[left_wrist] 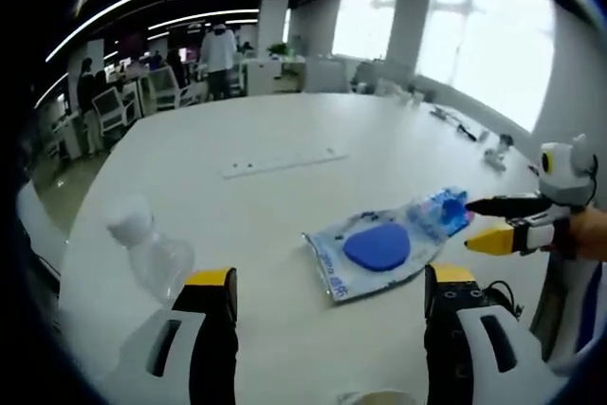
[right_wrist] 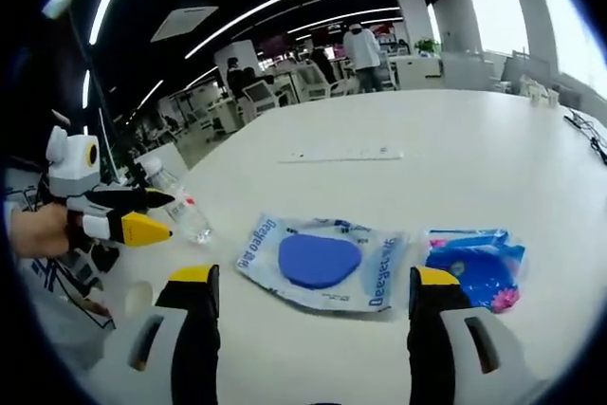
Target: Arrange the tabletop items into an orderly group along one side of the table until the central work area is clear of visible clutter.
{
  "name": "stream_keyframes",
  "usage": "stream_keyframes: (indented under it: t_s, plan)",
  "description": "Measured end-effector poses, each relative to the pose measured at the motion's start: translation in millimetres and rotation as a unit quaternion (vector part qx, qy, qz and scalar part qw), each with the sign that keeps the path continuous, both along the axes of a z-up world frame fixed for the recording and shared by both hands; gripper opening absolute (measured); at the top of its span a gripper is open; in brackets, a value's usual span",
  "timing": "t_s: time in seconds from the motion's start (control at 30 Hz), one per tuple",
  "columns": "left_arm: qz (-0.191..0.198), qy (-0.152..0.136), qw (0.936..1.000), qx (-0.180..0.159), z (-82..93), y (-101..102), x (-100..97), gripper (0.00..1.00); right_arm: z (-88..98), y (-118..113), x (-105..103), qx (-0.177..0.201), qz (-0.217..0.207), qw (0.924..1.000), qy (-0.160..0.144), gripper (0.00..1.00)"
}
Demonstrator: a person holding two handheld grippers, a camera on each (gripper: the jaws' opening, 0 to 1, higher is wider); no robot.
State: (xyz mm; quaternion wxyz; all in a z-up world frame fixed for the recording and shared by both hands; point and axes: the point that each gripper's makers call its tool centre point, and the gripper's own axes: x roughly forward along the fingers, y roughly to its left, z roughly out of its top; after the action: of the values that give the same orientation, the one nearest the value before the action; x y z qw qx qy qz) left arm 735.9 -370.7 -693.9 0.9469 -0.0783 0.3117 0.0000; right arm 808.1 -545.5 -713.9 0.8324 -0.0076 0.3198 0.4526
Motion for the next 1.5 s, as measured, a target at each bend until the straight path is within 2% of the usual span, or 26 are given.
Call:
stream_keyframes:
  t_s: [0.13,0.27,0.43,0.47,0.57,0.77,0.9,1.0,1.13,1.23,1.33,1.5]
  plan:
    - [-0.01,-0.005,0.9999,-0.005,1.2,-1.1,-14.2,0.78,-2.8,0.0,-13.3,0.002,0.018,0.9998,0.005,0.79]
    - [-0.012,-0.008,0.9999,-0.009,-0.8,-1.1,-35.0,0.76,0.8,7.1,-38.9,0.011,0.068,0.9975,-0.017,0.78]
    - [-0.023,-0.023,0.9995,-0.004,1.3,-2.6,-64.5,0.77,3.4,18.2,-54.5,0.025,0.109,0.9936,-0.018,0.78]
    - [-0.022,-0.025,0.9994,-0.008,1.2,-2.4,-64.0,0.77,3.7,20.2,-57.2,0.026,0.115,0.9928,-0.021,0.78]
    - [-0.021,-0.026,0.9994,-0.011,-0.9,0.1,-75.0,0.77,1.9,25.2,-70.1,0.009,0.145,0.9885,-0.043,0.75]
    - [-0.011,-0.032,0.9993,-0.015,2.8,2.8,-93.3,0.77,8.9,32.6,-87.0,0.02,0.156,0.9866,-0.042,0.75]
    - [-0.015,-0.034,0.9992,-0.013,5.1,3.6,-99.7,0.77,7.6,36.5,-89.1,0.013,0.162,0.9855,-0.048,0.74]
    - [-0.014,-0.039,0.999,-0.015,7.0,5.7,-101.8,0.77,11.0,42.1,-97.1,0.023,0.168,0.9845,-0.046,0.74]
    - [-0.041,-0.057,0.9974,-0.017,7.9,-4.9,-109.9,0.77,2.2,48.2,-117.8,0.017,0.218,0.9743,-0.052,0.74]
    - [-0.066,-0.06,0.996,-0.004,1.5,-13.6,-121.3,0.75,-7.6,50.4,-126.7,0.006,0.231,0.9716,-0.05,0.73]
    - [-0.071,-0.057,0.9958,-0.013,-3.2,-18.8,-130.3,0.76,-12.5,55.9,-135.6,0.012,0.25,0.9669,-0.047,0.73]
    - [-0.083,-0.04,0.9957,-0.01,-22.5,-22.9,-139.9,0.72,-23.7,70.0,-157.1,0.002,0.302,0.9519,-0.054,0.71]
